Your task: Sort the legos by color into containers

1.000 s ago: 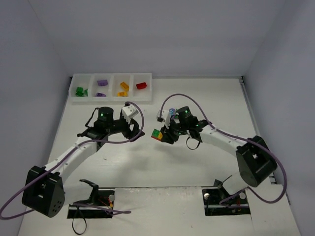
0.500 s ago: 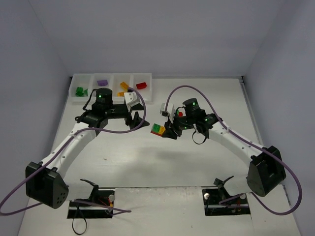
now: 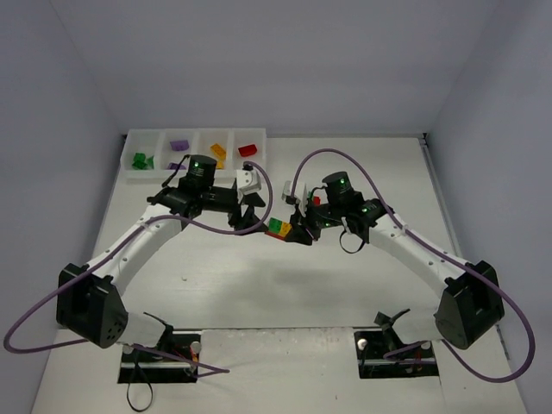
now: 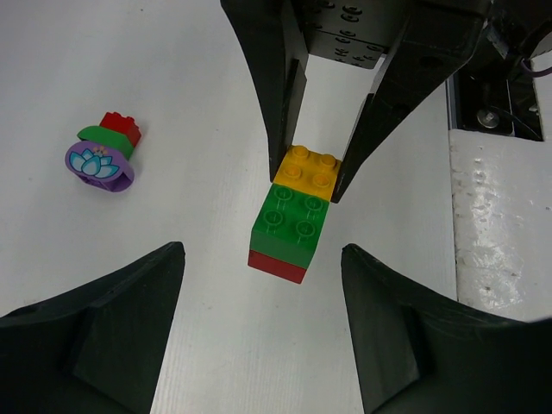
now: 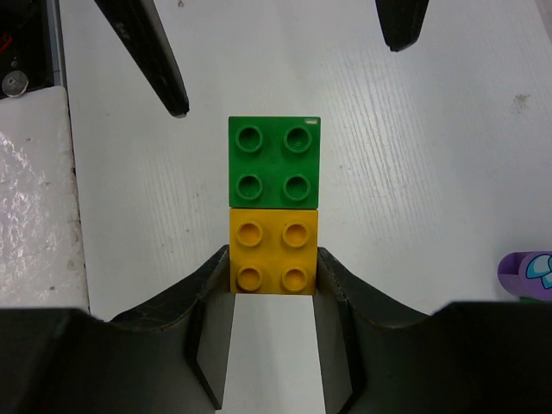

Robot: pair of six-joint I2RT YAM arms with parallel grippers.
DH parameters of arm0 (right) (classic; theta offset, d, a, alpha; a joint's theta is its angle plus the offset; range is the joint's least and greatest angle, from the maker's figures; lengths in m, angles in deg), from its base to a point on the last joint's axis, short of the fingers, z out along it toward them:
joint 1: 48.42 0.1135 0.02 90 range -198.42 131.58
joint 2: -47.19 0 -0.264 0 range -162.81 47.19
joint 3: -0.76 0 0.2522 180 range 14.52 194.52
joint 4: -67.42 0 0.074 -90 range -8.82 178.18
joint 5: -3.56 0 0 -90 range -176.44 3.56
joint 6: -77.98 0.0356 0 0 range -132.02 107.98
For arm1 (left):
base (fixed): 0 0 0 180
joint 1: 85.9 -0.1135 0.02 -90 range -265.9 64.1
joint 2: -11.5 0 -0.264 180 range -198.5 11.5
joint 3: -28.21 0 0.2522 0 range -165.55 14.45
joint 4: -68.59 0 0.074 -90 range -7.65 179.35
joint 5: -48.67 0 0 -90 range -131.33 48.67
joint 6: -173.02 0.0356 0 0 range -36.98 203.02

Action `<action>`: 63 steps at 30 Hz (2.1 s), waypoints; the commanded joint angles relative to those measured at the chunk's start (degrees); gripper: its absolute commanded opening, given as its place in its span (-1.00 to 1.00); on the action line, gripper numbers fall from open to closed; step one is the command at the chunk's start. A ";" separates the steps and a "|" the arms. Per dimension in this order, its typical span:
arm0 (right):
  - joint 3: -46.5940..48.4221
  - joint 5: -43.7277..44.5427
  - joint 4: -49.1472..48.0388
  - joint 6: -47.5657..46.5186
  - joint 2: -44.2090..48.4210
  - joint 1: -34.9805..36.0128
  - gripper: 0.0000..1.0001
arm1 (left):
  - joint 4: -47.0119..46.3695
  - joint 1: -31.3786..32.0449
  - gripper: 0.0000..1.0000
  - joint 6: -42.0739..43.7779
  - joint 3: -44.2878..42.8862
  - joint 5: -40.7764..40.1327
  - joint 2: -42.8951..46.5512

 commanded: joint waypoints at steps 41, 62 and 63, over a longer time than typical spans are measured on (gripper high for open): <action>1.74 -0.60 -1.22 0.11 -4.22 2.86 -1.00 | -11.48 3.86 -1.00 -4.79 -2.04 9.01 -6.21; -1.68 13.63 -5.96 10.04 -2.56 0.58 -1.00 | -41.12 -23.90 -1.00 -36.61 6.42 -41.50 -6.72; -1.77 14.16 -5.97 10.39 -2.29 0.58 -1.00 | -39.89 -24.61 -1.00 -36.61 3.27 -44.23 -7.95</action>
